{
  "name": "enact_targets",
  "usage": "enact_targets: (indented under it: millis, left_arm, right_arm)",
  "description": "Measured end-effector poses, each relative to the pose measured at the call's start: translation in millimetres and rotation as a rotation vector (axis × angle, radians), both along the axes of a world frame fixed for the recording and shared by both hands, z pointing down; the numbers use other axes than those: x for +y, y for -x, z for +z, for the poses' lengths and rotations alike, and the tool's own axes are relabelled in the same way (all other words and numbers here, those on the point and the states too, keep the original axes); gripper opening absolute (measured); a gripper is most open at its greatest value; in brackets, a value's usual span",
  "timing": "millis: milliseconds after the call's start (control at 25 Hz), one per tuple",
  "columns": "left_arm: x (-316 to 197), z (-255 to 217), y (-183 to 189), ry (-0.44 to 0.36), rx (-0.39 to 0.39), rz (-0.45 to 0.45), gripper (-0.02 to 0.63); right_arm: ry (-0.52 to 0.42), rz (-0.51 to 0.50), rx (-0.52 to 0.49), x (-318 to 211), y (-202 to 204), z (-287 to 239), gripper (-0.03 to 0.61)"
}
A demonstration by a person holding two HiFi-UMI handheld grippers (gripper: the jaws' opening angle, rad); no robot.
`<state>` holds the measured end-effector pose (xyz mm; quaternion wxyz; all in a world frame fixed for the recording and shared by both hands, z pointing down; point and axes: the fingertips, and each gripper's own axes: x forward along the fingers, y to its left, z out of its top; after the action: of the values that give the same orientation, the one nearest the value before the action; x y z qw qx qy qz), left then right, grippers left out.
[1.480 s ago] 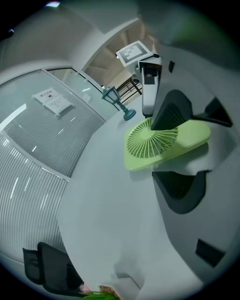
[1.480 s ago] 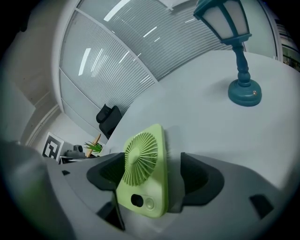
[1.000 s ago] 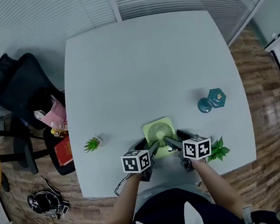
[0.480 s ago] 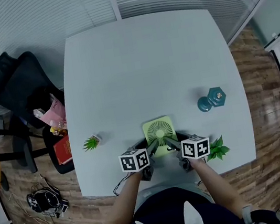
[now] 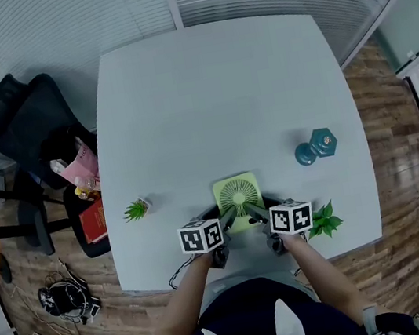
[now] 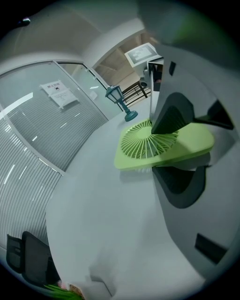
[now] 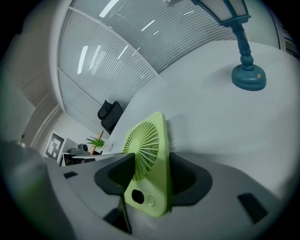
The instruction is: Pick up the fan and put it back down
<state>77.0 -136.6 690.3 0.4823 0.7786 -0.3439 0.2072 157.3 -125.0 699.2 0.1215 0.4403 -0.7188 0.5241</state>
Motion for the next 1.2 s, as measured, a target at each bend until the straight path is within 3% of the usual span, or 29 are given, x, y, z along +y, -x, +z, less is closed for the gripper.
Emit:
enact_targets:
  millis: [600,1200]
  left_arm:
    - [5.5,-6.2,4.4,0.009,-0.019,-0.041,0.225]
    - [2.0,-32.9,7.0,-0.057,-0.018,-0.070,0.218]
  right_arm:
    - [0.020,0.025,0.008,2.1,1.3,-11.4,0.219]
    - [-0.011,0.056,-0.024,4.4,3.8,-34.7,0.216]
